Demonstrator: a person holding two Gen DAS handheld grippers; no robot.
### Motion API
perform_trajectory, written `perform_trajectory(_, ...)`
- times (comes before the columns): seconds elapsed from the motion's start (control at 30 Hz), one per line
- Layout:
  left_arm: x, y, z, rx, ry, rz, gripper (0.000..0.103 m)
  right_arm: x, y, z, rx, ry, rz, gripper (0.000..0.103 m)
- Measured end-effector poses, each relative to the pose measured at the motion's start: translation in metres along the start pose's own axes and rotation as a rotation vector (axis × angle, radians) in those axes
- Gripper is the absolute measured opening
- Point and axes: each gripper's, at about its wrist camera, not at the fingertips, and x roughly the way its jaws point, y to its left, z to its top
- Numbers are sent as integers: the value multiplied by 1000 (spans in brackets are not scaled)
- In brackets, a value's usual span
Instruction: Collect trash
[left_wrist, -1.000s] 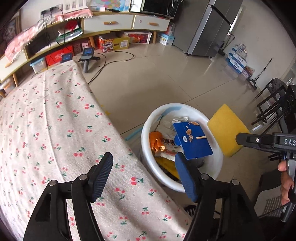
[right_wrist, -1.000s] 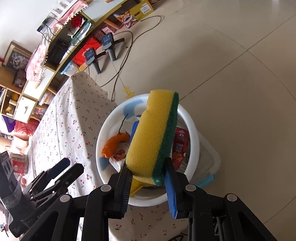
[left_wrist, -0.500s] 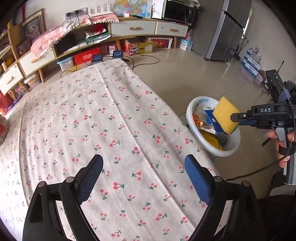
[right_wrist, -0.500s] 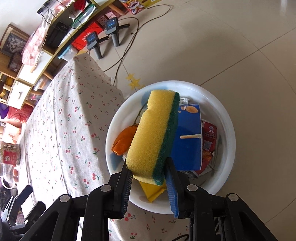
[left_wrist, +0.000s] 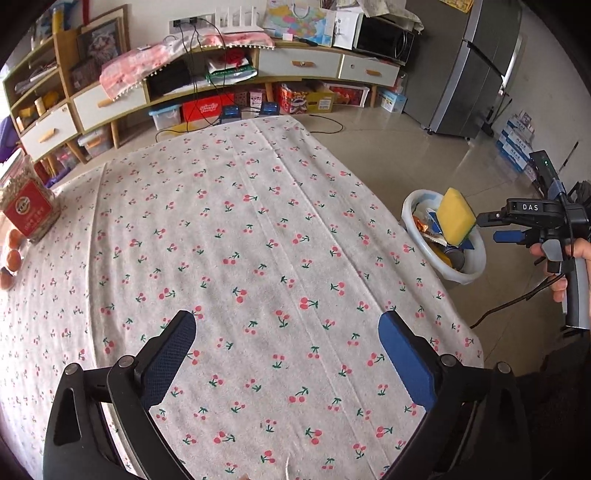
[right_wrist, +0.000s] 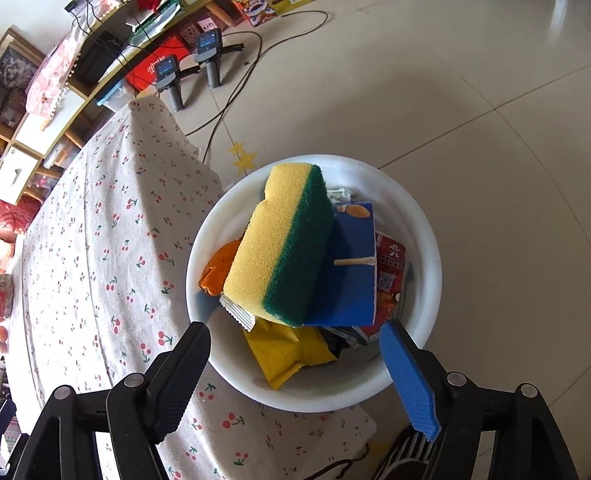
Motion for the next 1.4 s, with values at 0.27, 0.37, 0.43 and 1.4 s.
perform_trajectory(0.27,-15,11,-21,-49,-58,-38,103,-25,-5,-14,5,-55,10,83)
perform_trajectory(0.37,-18,13,-28,-63,-60,-51,103,-33,-5,-23,1,-84,-5,85)
perform_trajectory(0.43,-23,12,-31,-67,-63,-63,103,-36,-3,-30,2,-97,-14,85)
perform_trajectory(1.4,-92,35,-86,-158,-210,-7,103,-70,104,-178,-219,-391,-79,89)
